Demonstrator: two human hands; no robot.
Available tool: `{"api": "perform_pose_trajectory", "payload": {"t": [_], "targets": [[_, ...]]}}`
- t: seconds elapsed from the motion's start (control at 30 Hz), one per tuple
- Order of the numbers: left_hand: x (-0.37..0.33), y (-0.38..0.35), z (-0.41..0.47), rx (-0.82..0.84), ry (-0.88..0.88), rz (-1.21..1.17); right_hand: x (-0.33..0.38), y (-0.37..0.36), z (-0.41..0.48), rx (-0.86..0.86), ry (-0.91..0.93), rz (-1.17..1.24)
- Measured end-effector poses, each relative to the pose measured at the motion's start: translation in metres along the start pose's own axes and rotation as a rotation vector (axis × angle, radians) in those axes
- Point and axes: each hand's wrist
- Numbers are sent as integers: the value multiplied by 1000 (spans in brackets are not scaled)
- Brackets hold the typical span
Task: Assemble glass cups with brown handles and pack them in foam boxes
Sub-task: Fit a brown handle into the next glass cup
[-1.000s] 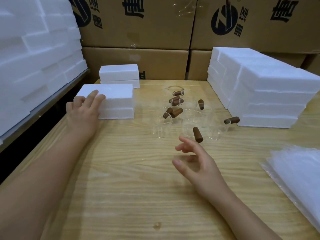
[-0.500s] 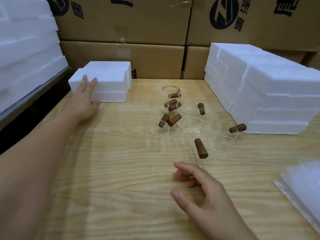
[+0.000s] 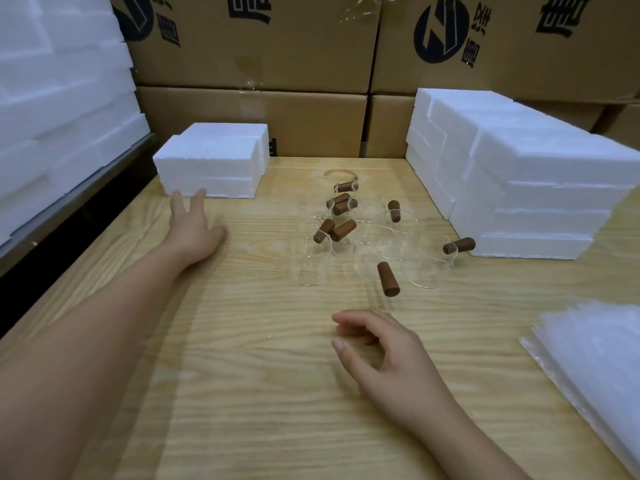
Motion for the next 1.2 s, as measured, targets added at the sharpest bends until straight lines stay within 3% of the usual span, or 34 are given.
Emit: {"api": "perform_pose_trajectory", "payload": {"t": [0.3, 0.57, 0.8, 1.2], "targets": [[-42, -37, -121, 163, -117, -37, 1, 0, 1, -3, 8, -68], [-73, -80, -147, -67, 21, -71, 0, -1, -2, -17, -7, -40], [-79, -90, -132, -168, 42, -242, -3, -2, 1, -32, -51, 43], [-57, -69, -187, -119, -65, -326, 1, 2, -2, -51, -58, 21]]}}
Point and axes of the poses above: each hand's wrist, its own z-axis towards the middle knuckle, its own y-axis out of the back of the hand, x = y × z, and after that the axes turned 12 degrees about -z, right-handed
